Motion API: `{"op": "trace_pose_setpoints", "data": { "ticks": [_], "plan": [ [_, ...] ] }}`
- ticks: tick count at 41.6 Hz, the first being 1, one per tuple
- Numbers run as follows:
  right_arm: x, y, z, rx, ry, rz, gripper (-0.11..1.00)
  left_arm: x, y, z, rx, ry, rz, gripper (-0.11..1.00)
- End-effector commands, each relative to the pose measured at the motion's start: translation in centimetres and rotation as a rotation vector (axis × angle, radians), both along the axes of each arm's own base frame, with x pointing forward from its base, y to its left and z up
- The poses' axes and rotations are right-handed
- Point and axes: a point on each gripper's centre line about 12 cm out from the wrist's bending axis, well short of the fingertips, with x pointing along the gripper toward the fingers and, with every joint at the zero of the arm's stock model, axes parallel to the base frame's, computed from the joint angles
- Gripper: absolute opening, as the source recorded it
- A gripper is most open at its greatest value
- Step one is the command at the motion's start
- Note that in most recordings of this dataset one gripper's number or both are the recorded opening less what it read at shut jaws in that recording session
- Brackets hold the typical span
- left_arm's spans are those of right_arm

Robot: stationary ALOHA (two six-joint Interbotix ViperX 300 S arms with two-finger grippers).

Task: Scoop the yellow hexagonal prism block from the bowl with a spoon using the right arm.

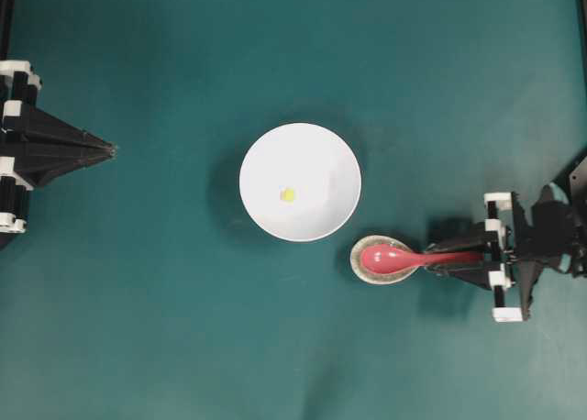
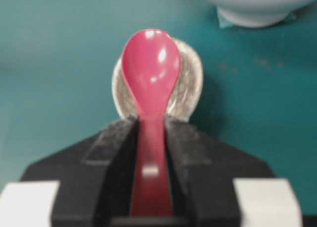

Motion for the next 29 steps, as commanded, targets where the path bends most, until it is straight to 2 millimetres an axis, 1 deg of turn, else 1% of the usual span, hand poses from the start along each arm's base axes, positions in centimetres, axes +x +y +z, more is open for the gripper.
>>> {"op": "trace_pose_setpoints", "data": {
  "ticks": [1,8,15,19,29],
  "plan": [
    [-0.1,-0.3,1.4,0.039,-0.035,-0.011,0.23,0.3,0.0,0.8,0.003,-0.018,0.001,0.0],
    [0.0,-1.0,3.2,0.041,-0.028,-0.017,0.23,0.3,0.0,0.8,0.003,-0.023,0.001,0.0],
    [1.1,-2.2,5.3,0.034,0.038,-0.031,0.23,0.2,0.0,0.9,0.002,-0.028,0.001,0.0],
    [2.0,-3.1,7.0,0.053,0.092,-0.036,0.23,0.2,0.0,1.0,0.003,-0.029,0.001,0.0],
    [3.8,-5.6,12.2,0.102,0.171,-0.014,0.23,0.2,0.0,1.0,0.002,-0.029,0.001,0.0]
  ]
}}
